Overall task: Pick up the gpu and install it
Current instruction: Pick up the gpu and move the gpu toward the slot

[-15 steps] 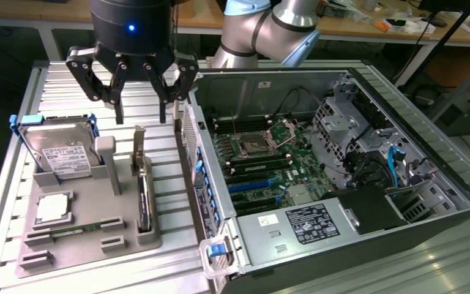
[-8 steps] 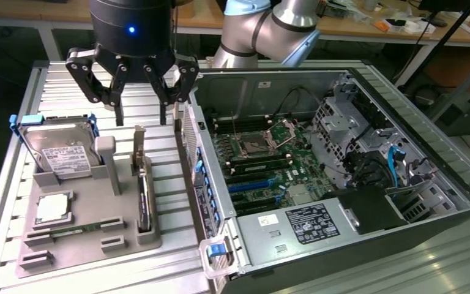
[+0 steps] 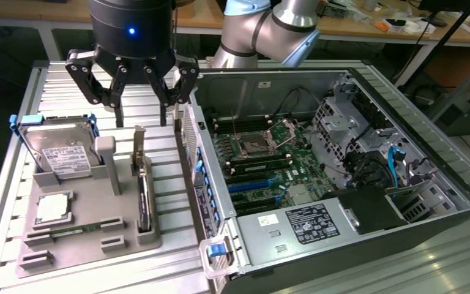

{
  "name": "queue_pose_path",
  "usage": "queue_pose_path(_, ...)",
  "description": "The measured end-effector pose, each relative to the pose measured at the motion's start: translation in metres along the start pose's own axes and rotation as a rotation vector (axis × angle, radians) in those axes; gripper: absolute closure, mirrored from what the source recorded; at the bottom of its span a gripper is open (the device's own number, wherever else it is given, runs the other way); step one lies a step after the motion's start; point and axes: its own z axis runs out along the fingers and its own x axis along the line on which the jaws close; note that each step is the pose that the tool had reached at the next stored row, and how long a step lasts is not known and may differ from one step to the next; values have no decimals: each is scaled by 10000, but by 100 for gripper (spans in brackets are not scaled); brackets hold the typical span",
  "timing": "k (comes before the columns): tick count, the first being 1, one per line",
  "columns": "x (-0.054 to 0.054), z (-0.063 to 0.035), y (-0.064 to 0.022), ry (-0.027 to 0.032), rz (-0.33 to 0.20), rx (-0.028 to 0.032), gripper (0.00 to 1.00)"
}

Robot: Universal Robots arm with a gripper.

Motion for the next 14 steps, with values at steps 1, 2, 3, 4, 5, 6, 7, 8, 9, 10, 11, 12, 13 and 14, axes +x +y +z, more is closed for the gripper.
queue_pose_path(1, 0, 0, -2, 0, 0, 0, 40)
queue_pose_path(2, 0, 0, -5, 0, 0, 0, 40)
queue_pose_path(3, 0, 0, -8, -1, 0, -1, 40)
queue_pose_path(4, 0, -1, -12, 1, 0, 1, 40)
queue_pose_path(5, -1, -1, -15, 0, 0, 0, 40)
queue_pose_path(6, -1, -1, -20, 0, -1, 0, 40)
queue_pose_path(7, -1, 0, -24, -1, 0, -1, 40)
queue_pose_path(8, -1, -1, -28, 0, 0, 0, 40)
queue_pose_path(9, -2, -1, -32, 0, 0, 0, 40)
queue_pose_path(10, -2, -1, -43, 0, -1, 0, 40)
queue_pose_path(11, -3, -2, -49, 0, 0, 0, 40)
queue_pose_path(12, -3, -2, -56, 0, 0, 0, 40)
queue_pose_path(13, -3, -2, -63, 0, 0, 0, 40)
queue_pose_path(14, -4, -2, -69, 0, -1, 0, 40)
